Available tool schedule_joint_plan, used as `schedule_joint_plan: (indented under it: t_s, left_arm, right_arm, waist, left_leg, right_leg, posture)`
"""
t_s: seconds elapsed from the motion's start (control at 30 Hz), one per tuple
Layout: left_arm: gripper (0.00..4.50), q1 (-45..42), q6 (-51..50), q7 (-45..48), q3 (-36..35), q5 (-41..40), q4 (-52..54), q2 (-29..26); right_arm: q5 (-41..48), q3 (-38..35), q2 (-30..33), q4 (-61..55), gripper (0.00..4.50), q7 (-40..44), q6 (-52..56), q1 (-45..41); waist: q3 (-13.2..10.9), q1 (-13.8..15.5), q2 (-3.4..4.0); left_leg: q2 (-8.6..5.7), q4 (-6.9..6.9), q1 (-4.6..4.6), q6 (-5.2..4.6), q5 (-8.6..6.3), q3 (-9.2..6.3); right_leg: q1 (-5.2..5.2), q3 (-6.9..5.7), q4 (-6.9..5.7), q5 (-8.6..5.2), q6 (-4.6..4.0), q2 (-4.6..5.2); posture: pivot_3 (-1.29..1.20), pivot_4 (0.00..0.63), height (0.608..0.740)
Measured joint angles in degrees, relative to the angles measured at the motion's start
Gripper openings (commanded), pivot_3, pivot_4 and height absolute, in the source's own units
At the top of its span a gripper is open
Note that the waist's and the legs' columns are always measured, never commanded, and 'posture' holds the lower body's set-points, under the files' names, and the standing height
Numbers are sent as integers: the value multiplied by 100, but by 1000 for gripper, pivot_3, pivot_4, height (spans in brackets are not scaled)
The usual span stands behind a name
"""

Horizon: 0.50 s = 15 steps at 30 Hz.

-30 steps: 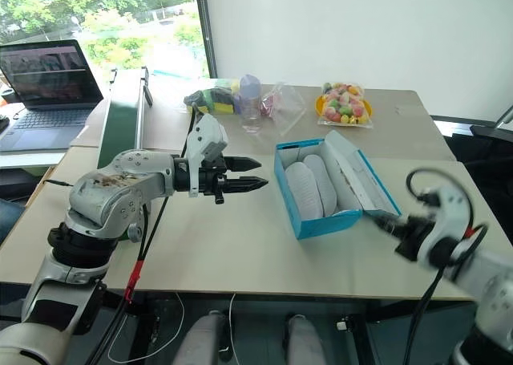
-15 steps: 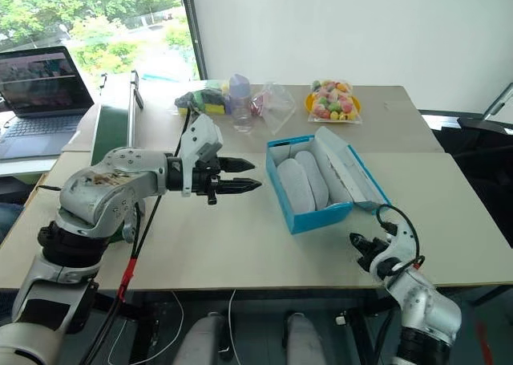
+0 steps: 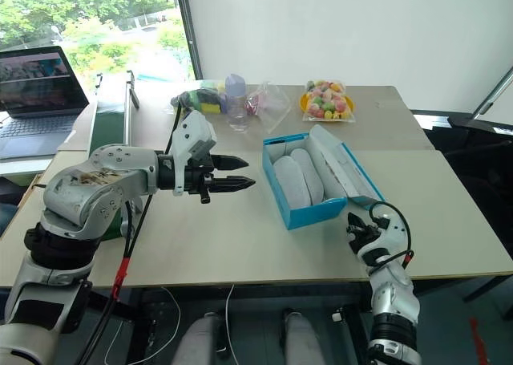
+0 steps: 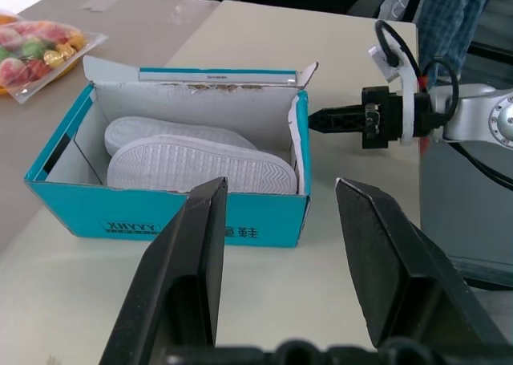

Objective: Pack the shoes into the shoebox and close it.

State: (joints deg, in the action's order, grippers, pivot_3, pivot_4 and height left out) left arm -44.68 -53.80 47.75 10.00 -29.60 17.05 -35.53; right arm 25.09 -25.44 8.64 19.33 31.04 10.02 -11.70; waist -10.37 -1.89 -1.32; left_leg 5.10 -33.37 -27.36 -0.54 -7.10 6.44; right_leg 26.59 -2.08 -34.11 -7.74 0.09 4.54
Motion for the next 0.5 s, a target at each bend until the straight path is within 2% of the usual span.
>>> schedule_joint_plan:
  t_s: [0.03, 0.07, 0.1, 0.13, 0.17, 0.2, 0.23, 0.27, 0.3, 0.33, 0.37, 0.4, 0.43, 0.47, 0.5]
  left_arm:
    - [2282, -2, -3, 0, -3, -1, 3, -5]
    - [2282, 1, -13, -2, -9, -1, 11, -7]
    - [2282, 2, -20, -4, -11, -1, 25, -14]
    - [2282, 1, -25, -8, -11, -1, 27, -6]
    - [2282, -1, -28, -17, -7, -3, 44, 35]
    - [2282, 2, -29, -25, -8, -9, 80, 62]
    - [2282, 8, -34, -29, -8, -14, 100, 66]
    - [2282, 9, -43, -35, -6, -17, 114, 67]
    - [2282, -129, -43, -55, 0, -21, 117, 160]
    - [2282, -106, -38, -57, -21, -36, 160, 126]
    - [2282, 26, -50, -72, -71, -23, 136, 57]
    - [2282, 67, -119, -94, -46, 1, 41, 41]
    - [2282, 50, -132, -100, -37, -3, 42, 84]
    - [2282, 14, -130, -104, -37, -5, 93, 131]
    - [2282, 4, -129, -103, -38, -27, 149, 135]
  right_arm:
    - [-3, 58, -5, -90, 13, 5, 2, 23]
    - [-18, 151, 9, -153, 13, -3, 3, 12]
    - [-58, 258, 31, -162, 13, -19, 4, -32]
    - [-114, 378, 22, -162, 13, -28, 7, -58]
    - [-175, 517, 4, -140, 13, -50, 6, -62]
    - [-220, 586, 28, -114, 13, -86, 6, -69]
    - [-246, 624, 57, -103, 13, -108, 5, -75]
    - [-267, 673, 74, -107, 13, -127, 4, -61]
    - [-309, 688, 136, -216, 13, -139, 1, 79]
    - [-348, 697, 168, -210, 13, -161, 19, 93]
    - [-370, 743, 154, -289, 13, -222, 30, 26]
    - [-364, 805, 137, -333, 13, -272, 53, -40]
    - [-364, 888, 120, -367, 13, -303, 73, -40]
    - [-363, 937, 112, -390, 13, -341, 102, -49]
    - [-363, 938, 116, -415, 13, -388, 129, -69]
  waist:
    - [-2, 22, -48]
    - [-13, 38, -68]
    - [-16, 90, -55]
    - [-10, 92, -31]
    - [-21, 75, 12]
    - [-26, 51, 43]
    - [-12, -15, 151]
    - [44, -90, 371]
    - [85, -77, 380]
    - [105, -72, 294]
    - [85, -41, 227]
    - [66, -63, 203]
    - [31, -75, 152]
    - [14, -63, 125]
    - [10, -63, 138]
  left_leg:
    - [-19, 33, 65, 9, 5, 174]
    - [-45, 4, 104, 17, 6, 225]
    - [-83, -56, 104, 108, -84, 135]
    - [-175, -209, 133, 78, -134, -47]
    - [-292, -332, 207, 76, -134, -300]
    - [-343, -422, 225, 48, -152, -480]
    - [-312, -486, 146, -22, -197, -640]
    - [-143, -457, -88, -21, -195, -878]
    - [-173, -395, -205, -20, -192, -832]
    - [-301, -265, -139, -11, -181, -782]
    - [-511, -21, -62, 20, -134, -792]
    - [-661, 169, 34, -2, -76, -833]
    - [-670, 254, 136, 28, 32, -783]
    - [-607, 251, 197, 101, 157, -750]
    - [-565, 152, 206, 100, 177, -743]
  right_leg:
    - [66, 106, -95, -26, -39, 8]
    - [140, 165, -159, -32, -60, 30]
    - [165, 151, -160, -35, -84, 22]
    - [106, 73, -133, -35, -84, 24]
    - [22, -34, -71, -35, -83, 44]
    - [-23, -177, 14, -35, -83, 51]
    - [-86, -373, 164, -4, -45, 13]
    - [-203, -558, 454, 241, -2, -174]
    - [-192, -638, -176, 164, 69, -97]
    - [-262, -426, -530, -534, 83, -72]
    - [-354, -228, -523, -896, -66, -74]
    - [-379, -73, -478, -881, -99, -48]
    - [-425, -18, -480, -875, -105, 19]
    - [-455, -27, -494, -874, -124, 17]
    - [-468, -81, -495, -873, -145, 16]
  posture:
    - [0, 150, 739]
    - [0, 150, 739]
    - [0, 150, 739]
    - [0, 150, 739]
    - [0, 150, 739]
    - [0, 150, 739]
    - [0, 150, 739]
    - [0, 150, 739]
    - [0, 150, 739]
    - [0, 150, 739]
    - [0, 150, 739]
    - [0, 150, 739]
    - [0, 150, 739]
    - [0, 150, 739]
    - [0, 150, 739]
